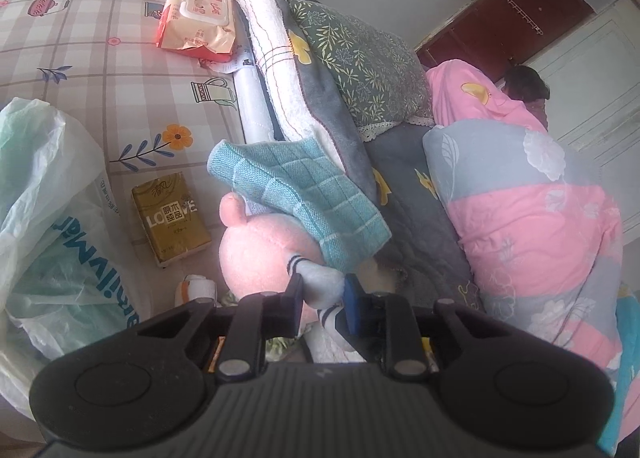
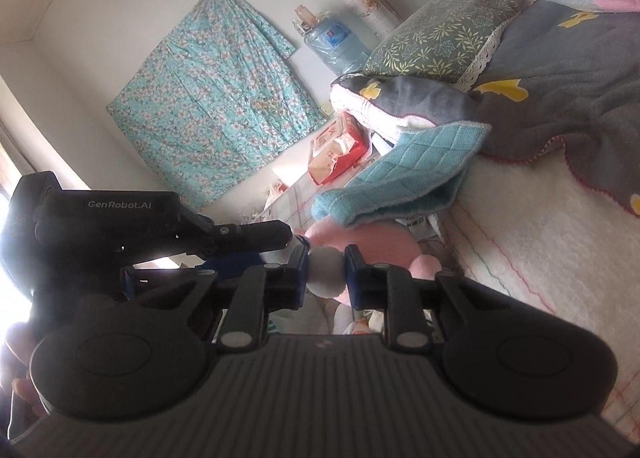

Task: Organize soft objects

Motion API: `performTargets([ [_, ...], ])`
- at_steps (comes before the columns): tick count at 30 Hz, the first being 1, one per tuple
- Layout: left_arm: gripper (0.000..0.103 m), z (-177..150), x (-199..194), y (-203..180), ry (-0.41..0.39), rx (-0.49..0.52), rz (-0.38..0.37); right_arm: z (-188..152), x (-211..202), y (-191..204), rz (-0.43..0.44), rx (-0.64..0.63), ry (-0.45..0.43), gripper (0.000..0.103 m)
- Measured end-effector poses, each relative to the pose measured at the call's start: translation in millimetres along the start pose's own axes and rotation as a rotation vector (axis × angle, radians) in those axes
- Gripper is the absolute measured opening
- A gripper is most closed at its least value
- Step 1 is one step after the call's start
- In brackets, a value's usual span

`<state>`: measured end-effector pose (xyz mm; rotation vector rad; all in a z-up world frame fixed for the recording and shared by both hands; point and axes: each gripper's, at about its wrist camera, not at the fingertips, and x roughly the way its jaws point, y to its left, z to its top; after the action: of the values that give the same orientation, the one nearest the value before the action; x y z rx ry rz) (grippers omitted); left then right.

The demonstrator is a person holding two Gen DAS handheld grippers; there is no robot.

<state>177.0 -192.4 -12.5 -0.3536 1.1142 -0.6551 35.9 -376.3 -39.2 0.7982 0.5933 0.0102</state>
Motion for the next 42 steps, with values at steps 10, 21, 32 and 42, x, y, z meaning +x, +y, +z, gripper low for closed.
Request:
performTargets([
  [10, 0.023, -57.7, -21.6, 35.0, 0.1, 0.067, 0.102, -49.6, -12.4, 19.6, 0.034, -0.084, 0.202, 0.018],
  [21, 0.048, -60.3, -28.8, 21.6, 0.001, 0.171, 0.152, -46.2, -30.3, 18.2, 0.05, -0.078, 0.235, 0.034],
  [32, 0.076, -56.0, -0.9, 5.3, 0.013, 0.249, 0.153, 6.1, -21.5, -34.9, 0.029, 0.232, 0.111, 0.052],
  [42, 0.077, -55.7, 17.0, 8.1, 0.048, 0.276, 0.177, -3.0, 29.7, -37.7, 0.056, 0.284, 0.231, 0.056],
])
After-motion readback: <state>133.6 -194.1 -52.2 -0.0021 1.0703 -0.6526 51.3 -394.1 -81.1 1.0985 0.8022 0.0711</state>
